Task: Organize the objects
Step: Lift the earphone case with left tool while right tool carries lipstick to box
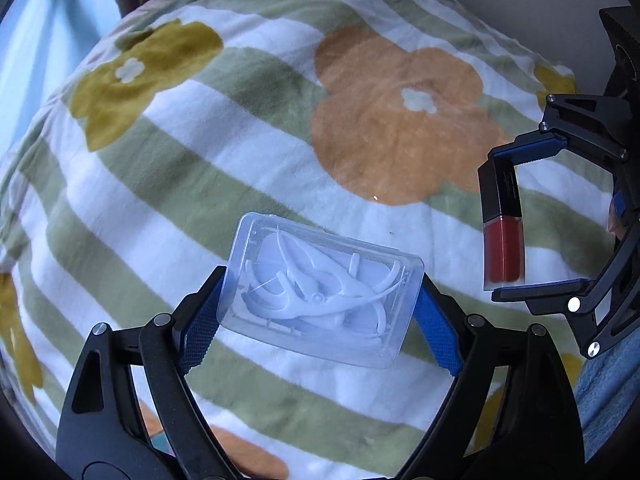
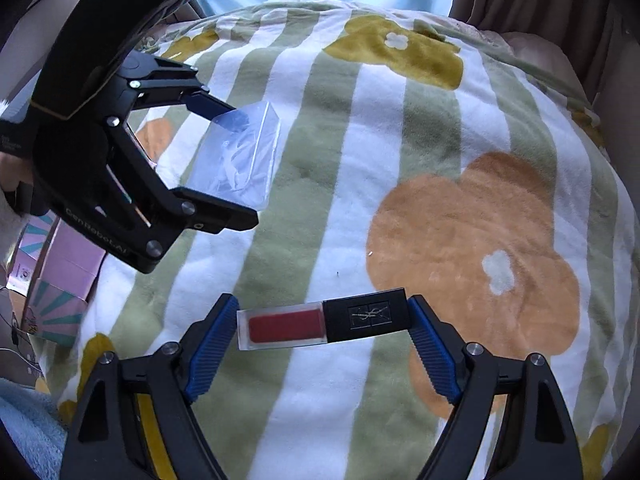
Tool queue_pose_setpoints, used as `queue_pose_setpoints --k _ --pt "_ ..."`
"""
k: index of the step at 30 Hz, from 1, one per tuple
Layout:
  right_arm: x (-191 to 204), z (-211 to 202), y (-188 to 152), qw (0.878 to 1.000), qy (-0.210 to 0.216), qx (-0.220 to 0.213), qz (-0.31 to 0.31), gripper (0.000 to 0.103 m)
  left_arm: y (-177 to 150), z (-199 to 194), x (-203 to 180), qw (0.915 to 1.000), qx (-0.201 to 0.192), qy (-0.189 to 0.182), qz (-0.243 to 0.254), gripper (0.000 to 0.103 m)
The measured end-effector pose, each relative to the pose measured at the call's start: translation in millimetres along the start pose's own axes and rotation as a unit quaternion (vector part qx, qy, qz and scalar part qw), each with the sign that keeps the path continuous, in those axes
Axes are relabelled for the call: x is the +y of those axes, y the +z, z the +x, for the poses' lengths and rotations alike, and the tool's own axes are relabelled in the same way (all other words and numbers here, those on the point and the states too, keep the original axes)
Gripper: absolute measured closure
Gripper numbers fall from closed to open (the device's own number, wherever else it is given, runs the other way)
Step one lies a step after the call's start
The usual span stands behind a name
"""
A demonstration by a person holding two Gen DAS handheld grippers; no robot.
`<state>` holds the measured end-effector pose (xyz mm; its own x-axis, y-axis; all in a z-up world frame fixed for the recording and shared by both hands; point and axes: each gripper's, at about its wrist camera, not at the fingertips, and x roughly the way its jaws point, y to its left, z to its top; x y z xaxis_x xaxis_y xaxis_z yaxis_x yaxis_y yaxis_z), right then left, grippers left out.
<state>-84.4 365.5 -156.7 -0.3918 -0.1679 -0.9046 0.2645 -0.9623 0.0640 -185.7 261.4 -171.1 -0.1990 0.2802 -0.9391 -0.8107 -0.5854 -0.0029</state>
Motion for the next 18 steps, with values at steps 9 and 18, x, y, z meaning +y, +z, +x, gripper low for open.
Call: queue_pose_setpoints --k 9,18 --pt "49 -59 31 1.0 -0.008 -0.011 0.004 0.021 -44 -104 1 0.9917 -0.047 0.042 -0.112 0.017" --pt "98 -95 54 0.999 -0.018 -0.02 0.026 0.021 -113 -179 9 0.9543 -0.074 0.103 -0.271 0.017"
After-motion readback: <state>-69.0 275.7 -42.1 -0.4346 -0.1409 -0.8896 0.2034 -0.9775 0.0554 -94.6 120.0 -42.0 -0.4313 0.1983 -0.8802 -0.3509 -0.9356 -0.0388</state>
